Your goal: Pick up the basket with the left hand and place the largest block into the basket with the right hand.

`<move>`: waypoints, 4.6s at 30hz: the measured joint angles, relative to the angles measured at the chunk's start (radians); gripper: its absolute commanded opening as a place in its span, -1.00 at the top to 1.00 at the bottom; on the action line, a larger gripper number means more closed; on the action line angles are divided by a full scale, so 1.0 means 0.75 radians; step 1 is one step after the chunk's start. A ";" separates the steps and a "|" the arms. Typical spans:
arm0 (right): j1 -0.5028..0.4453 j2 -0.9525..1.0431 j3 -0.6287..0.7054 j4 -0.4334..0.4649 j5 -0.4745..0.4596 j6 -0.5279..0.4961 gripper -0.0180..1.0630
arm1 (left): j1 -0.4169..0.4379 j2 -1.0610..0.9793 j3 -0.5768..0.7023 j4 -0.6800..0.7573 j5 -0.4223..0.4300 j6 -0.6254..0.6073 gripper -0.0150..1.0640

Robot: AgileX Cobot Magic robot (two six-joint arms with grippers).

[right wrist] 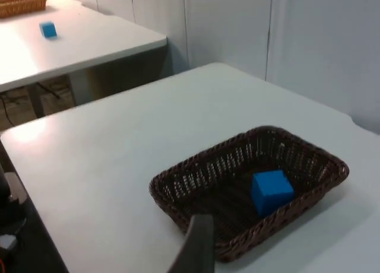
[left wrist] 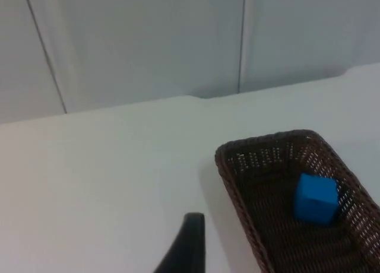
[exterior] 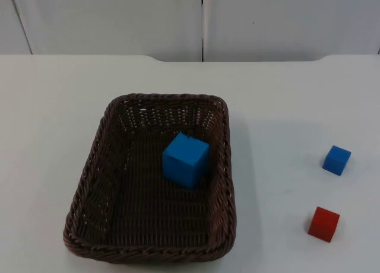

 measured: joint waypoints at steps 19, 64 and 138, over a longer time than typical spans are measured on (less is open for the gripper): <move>0.000 -0.012 -0.022 -0.022 0.209 0.038 -0.42 | 0.000 -0.193 0.311 0.204 0.065 -0.178 -0.59; 0.000 -0.014 -0.016 -0.028 0.413 0.044 -0.56 | 0.000 -0.193 0.329 0.156 0.078 -0.094 -0.98; -0.038 -0.014 -0.013 -0.028 0.418 0.044 -0.99 | 0.163 -0.193 0.329 0.155 0.078 -0.091 -0.98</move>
